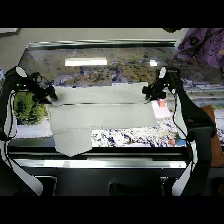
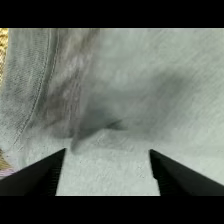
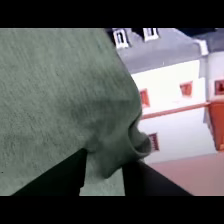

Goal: Fold the clothes and pants, and hang the long-sleeved shirts on hangers.

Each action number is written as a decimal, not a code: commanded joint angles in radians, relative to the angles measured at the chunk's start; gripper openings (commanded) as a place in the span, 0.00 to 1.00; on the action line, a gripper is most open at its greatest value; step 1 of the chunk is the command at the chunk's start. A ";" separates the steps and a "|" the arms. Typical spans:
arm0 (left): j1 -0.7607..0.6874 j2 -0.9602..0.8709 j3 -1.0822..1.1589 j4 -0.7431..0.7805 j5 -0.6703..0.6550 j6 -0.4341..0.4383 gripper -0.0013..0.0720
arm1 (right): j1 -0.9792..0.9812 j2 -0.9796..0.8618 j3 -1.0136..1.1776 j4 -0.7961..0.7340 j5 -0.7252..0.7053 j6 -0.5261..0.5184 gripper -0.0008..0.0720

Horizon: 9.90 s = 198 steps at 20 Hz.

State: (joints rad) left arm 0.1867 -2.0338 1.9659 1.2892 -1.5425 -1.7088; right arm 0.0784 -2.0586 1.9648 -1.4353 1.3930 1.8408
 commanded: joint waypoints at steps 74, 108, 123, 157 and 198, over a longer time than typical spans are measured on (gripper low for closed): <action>0.238 0.809 -1.407 -0.433 0.259 0.278 0.04 | -0.305 0.429 -0.883 0.559 -0.124 -0.589 0.06; 0.171 0.887 -1.101 -0.516 0.404 0.142 0.04 | -0.257 0.705 -0.954 0.622 -0.286 -0.596 0.06; 0.090 0.434 -0.716 -0.516 0.444 0.138 0.04 | -0.166 0.617 -0.894 0.399 -0.620 -0.438 0.06; -0.171 0.544 -0.391 0.040 0.360 -0.025 0.04 | -0.308 0.286 -0.625 0.628 -0.160 -0.564 0.06; -0.411 0.393 -0.005 -0.031 0.160 -0.068 0.04 | 0.174 0.813 -0.347 0.139 -0.127 0.325 0.06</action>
State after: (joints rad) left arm -0.3611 -1.7821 1.9606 1.1023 -1.2663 -1.8191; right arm 0.0998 -1.2079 1.6180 -1.2377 1.3781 2.0140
